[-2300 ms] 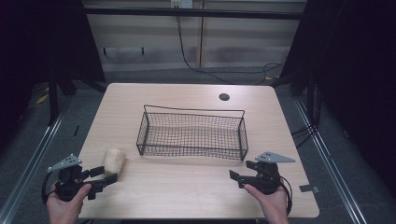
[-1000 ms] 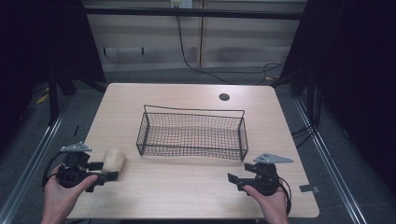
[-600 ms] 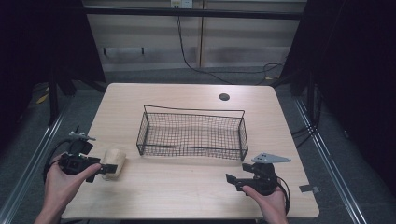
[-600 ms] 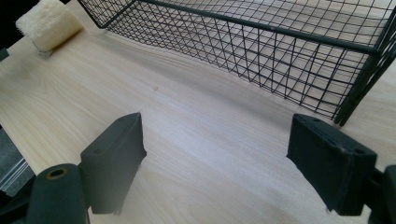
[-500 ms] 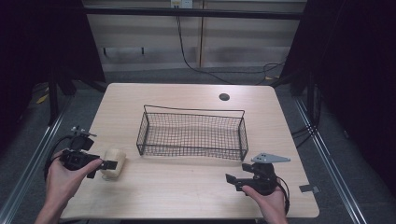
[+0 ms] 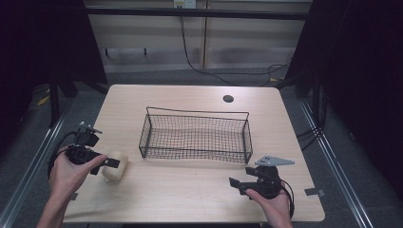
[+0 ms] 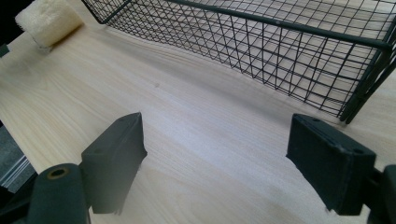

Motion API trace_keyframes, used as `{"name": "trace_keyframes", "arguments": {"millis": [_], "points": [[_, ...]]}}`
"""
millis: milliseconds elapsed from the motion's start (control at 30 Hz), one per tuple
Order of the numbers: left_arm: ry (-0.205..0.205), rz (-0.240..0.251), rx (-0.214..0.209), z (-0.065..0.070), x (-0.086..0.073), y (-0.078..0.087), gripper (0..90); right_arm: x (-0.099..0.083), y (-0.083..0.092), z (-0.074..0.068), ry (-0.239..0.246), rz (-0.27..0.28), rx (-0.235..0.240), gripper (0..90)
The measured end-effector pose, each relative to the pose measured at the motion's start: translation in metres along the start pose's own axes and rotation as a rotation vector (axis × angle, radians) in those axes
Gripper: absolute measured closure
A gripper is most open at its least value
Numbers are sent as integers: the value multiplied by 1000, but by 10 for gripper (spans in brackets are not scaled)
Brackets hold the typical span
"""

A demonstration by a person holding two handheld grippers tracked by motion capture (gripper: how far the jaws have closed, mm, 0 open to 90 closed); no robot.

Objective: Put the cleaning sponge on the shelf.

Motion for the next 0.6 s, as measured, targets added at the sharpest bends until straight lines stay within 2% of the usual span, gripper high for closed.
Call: {"name": "trace_keyframes", "arguments": {"millis": [67, 167, 267, 433, 600], "points": [[1, -31, 7, -3, -2, -6, 193, 0, -1, 0, 1, 0, 0, 187], [11, -46, 4, -6, -2, -10, 194, 0, -1, -1, 7, -4, -1, 187], [34, -50, 24, -12, -1, -14, 194, 0, -2, -2, 7, -8, 3, 187], [55, -66, 4, -16, -1, -22, 192, -1, -2, -2, 7, -14, 7, 187], [73, -74, 15, -19, 0, -25, 177, -1, -3, -3, 10, -20, 9, 186]]}}
Point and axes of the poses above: each handheld gripper's, and its own axes: y roughly backward along the jaws, x roughly out of its top, z roughly to its right, the point moved 6 cm from there along -y, roughly forward along the jaws, and after that the axes turned 11 degrees about -x, right-handed, at the moved point
